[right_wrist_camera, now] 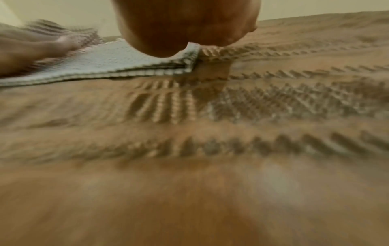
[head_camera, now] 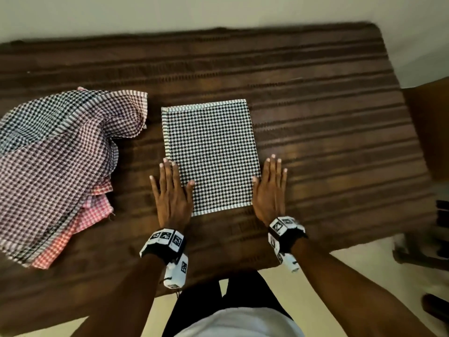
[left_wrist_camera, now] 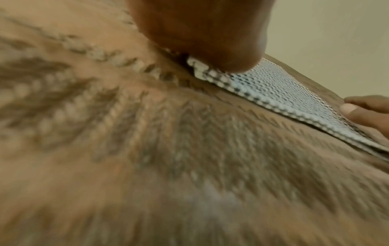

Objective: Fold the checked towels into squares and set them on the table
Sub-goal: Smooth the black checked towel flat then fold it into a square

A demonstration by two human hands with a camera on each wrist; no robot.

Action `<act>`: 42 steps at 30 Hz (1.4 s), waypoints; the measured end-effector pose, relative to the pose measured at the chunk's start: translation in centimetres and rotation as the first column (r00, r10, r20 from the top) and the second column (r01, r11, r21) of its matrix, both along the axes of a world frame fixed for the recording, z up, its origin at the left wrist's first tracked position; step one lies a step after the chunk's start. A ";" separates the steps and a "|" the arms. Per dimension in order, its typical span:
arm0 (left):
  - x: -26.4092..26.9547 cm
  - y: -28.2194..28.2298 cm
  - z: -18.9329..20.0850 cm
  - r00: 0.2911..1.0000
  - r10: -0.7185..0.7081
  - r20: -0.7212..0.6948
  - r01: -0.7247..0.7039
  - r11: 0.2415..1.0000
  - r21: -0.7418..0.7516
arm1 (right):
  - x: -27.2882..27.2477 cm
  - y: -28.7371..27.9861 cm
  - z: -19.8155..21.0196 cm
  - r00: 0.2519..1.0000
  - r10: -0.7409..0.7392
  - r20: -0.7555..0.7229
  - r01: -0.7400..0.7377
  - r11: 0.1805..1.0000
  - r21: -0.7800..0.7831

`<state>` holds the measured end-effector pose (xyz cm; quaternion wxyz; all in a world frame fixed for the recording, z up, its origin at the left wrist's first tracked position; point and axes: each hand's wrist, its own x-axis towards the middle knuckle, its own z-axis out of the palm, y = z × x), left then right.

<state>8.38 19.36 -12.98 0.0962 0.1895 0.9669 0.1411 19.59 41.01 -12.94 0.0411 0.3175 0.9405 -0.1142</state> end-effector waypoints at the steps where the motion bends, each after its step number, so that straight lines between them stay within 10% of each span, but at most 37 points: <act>1: 0.7 0.0 0.2 1.000 0.000 -0.002 0.000 1.000 0.011 | 0.7 -1.0 0.6 1.000 0.002 0.007 -0.002 1.000 -0.001; 8: 5.8 0.5 1.0 0.958 -0.287 -0.028 0.286 0.958 -0.028 | 1.8 -3.4 3.4 0.972 -0.207 0.114 0.215 0.974 -0.065; 13: 6.1 1.4 1.0 0.915 -0.402 -0.046 0.396 0.913 -0.103 | 2.1 -2.1 5.2 0.959 -0.193 -0.207 0.107 0.924 -0.367; 16: 5.3 0.9 1.4 0.919 -0.376 -0.117 0.355 0.920 -0.166 | 2.3 -0.5 5.9 0.933 -0.112 -0.343 -0.051 0.900 -0.434; 21: 4.6 -0.8 3.1 0.937 -0.331 -0.111 0.322 0.943 -0.085 | 3.6 1.0 6.2 0.992 0.113 -0.061 -0.128 0.841 -0.526; 29: 7.9 -4.3 7.7 0.859 -0.512 0.009 0.502 0.845 0.183 | 7.3 4.2 8.8 0.866 0.500 0.005 -0.463 0.806 -0.367; 42: -5.2 2.4 6.4 0.965 0.060 0.254 -0.096 0.987 0.131 | -5.5 7.2 6.5 0.991 0.077 -0.113 -0.115 0.918 -0.379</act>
